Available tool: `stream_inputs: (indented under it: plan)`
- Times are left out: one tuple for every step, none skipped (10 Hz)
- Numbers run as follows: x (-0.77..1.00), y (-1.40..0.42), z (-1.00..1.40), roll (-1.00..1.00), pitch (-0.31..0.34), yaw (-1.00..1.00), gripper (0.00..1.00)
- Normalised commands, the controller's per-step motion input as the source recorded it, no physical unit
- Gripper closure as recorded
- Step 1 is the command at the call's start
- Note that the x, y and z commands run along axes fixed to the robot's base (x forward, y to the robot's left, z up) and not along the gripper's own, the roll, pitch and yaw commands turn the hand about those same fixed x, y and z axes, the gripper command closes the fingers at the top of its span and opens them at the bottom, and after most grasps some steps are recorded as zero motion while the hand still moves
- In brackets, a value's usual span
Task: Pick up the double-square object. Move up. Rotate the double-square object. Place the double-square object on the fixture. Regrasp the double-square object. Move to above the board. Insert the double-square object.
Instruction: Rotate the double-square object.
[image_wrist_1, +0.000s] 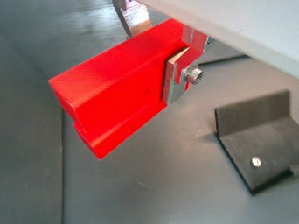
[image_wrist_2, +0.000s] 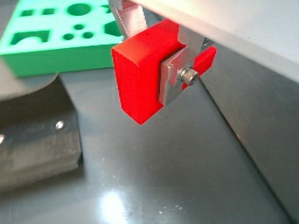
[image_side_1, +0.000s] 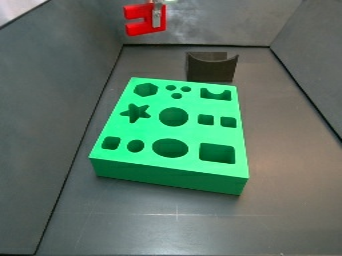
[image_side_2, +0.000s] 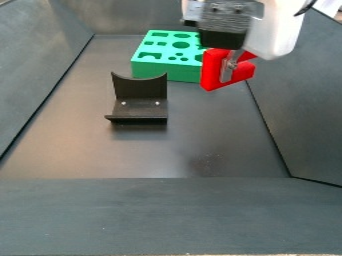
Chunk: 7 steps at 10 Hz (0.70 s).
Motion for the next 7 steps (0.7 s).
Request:
stream_inputs:
  plan:
    - [0.04,0.02,-0.04,0.0,0.005,-1.0,1.0]
    - [0.04,0.02,-0.04,0.0,0.006,-1.0,1.0]
    - [0.04,0.02,-0.04,0.0,0.006,-1.0,1.0]
    - [0.04,0.02,-0.04,0.0,0.006,-1.0,1.0]
    - [0.04,0.02,-0.04,0.0,0.006,-1.0,1.0]
    - [0.04,0.02,-0.04,0.0,0.007,-1.0,1.0]
    - [0.04,0.02,-0.04,0.0,0.007,-1.0,1.0]
